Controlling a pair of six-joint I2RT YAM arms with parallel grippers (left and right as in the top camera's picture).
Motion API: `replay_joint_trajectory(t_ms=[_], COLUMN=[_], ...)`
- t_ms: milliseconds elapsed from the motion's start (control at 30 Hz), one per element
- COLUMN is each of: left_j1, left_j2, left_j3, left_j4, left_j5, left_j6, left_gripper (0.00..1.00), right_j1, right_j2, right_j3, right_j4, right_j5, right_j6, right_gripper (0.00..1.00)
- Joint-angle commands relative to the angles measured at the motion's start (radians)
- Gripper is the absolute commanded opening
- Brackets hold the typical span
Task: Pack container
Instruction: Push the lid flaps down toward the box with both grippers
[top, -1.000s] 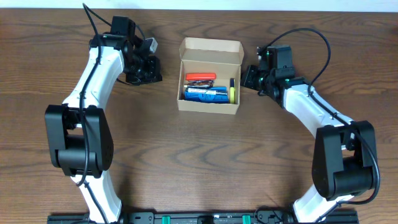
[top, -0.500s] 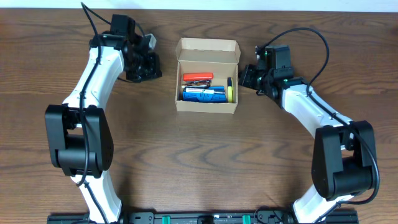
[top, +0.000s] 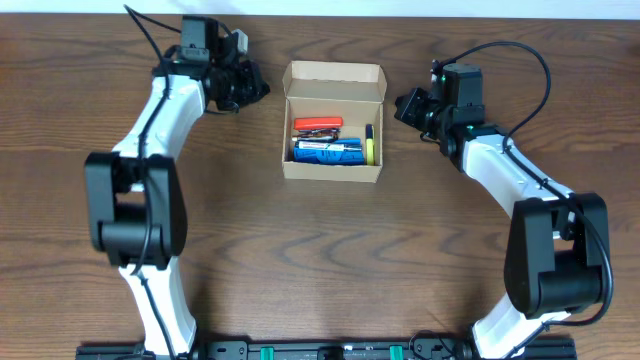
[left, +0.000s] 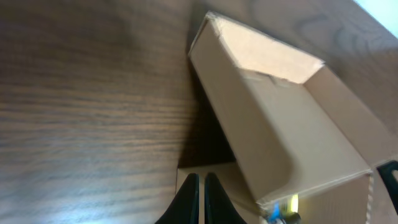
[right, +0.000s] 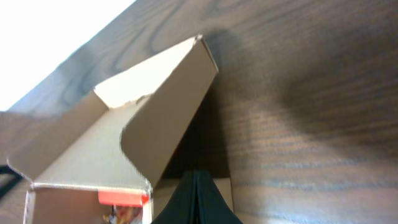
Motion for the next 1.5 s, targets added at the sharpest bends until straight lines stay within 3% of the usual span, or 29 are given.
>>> replay_joint_trajectory(t_ms=[0,567,1133,1467], left_j1=[0.01,-0.001,-0.01,0.016], left_j2=[0.086,0.175,0.175,0.172], left_j3=[0.013,0.061,0.061,0.061], left_j4=[0.029,0.189,0.233,0.271], left_j5=[0.12,0.227,0.27,0.352], left_j6=[-0.085,-0.166,-0.164,-0.159], left_gripper=[0.06,0.06,0.06,0.06], right_j1=[-0.021,-0.01,0.014,-0.006], right_j2=[0.068,0.262,0.284,0.284], right_j3=[0.007,0.061,0.111,0.111], right_j4=[0.024,0.291,0.28,0.397], right_j5=[-0.014,-0.143,-0.171,-0.353], right_j6=[0.077,0.188,0.19,0.117], right_gripper=[0.01,0.02,0.02,0.01])
